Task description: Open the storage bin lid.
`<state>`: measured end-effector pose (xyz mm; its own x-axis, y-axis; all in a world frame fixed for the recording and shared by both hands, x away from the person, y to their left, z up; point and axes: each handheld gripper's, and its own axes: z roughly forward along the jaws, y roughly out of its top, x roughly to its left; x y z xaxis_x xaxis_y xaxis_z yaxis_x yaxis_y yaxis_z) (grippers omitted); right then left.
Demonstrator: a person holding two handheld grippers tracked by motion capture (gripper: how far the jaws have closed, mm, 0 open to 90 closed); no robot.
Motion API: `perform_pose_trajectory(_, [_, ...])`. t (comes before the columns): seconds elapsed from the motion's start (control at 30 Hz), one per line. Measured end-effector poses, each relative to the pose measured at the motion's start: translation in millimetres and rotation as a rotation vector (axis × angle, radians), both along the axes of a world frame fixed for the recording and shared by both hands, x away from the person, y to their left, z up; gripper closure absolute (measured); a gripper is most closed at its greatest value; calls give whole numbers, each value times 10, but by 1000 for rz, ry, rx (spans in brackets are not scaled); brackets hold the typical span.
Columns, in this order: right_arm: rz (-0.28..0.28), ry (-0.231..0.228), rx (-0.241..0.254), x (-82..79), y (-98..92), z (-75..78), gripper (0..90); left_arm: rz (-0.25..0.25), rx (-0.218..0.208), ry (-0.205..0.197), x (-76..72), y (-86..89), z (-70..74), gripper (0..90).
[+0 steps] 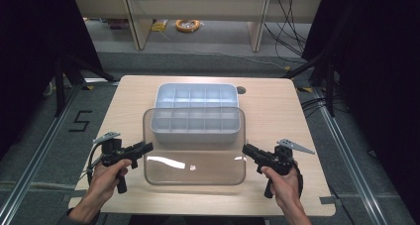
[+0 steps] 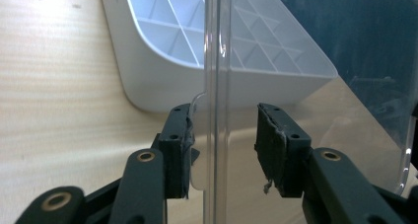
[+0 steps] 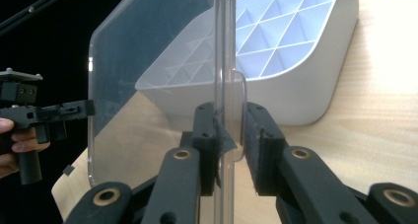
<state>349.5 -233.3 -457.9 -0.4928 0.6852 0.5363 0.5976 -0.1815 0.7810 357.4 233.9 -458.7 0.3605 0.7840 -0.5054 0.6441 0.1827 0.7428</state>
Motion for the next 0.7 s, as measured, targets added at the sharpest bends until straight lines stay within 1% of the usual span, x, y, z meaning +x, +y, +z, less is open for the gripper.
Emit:
perform_pose_trajectory(0.03, [-3,1,2,-20,6,-2,771,2,-10,-1,-28,-2,-28,581])
perform_pose_trajectory(0.07, [4,17,16,-65,11,7,771,-3,-9,2,-42,3,-42,580])
perform_pose_trajectory(0.1, [11,-23,-9,-56,-8,-23,771,-5,-10,7,-62,3,-57,581])
perform_pose_trajectory(0.13, [3,-12,-18,-87,-7,-28,772,-5,-6,10,-82,0,-73,580])
perform_pose_trajectory(0.17, [6,-6,-9,-117,-4,-34,772,-8,-2,15,-100,-1,-90,577])
perform_pose_trajectory(0.2, [18,-19,-7,-127,-8,-56,773,-12,-6,21,-116,-3,-110,577])
perform_pose_trajectory(0.23, [4,15,6,-167,-4,-55,774,-18,-7,31,-133,-3,-129,577])
perform_pose_trajectory(0.27, [15,6,4,-185,-27,-69,775,-18,-10,31,-144,-9,-143,577])
perform_pose_trajectory(0.33, [11,0,-3,-219,-36,-86,775,-27,2,41,-174,-19,-170,576])
perform_pose_trajectory(0.4, [7,9,-13,-264,-40,-107,775,-35,-5,43,-193,-25,-217,573])
perform_pose_trajectory(0.43, [10,9,-11,-283,-41,-122,775,-33,-2,52,-201,-26,-226,572])
perform_pose_trajectory(0.47, [11,11,-9,-296,-46,-133,777,-45,-15,54,-202,-20,-242,572])
perform_pose_trajectory(0.5, [9,30,0,-316,-46,-140,776,-46,-8,66,-210,-19,-243,573])
perform_pose_trajectory(0.53, [9,19,-4,-325,-49,-150,775,-47,-14,61,-212,-22,-251,571])
perform_pose_trajectory(0.57, [11,19,-6,-329,-51,-153,775,-53,-9,70,-221,-18,-253,571])
perform_pose_trajectory(0.63, [7,38,6,-359,-49,-158,774,-44,-7,63,-237,-32,-255,571])
perform_pose_trajectory(0.67, [11,30,-4,-361,-59,-171,773,-51,-3,67,-244,-30,-253,571])
perform_pose_trajectory(0.7, [6,32,-1,-372,-60,-183,773,-62,-10,64,-247,-28,-257,572])
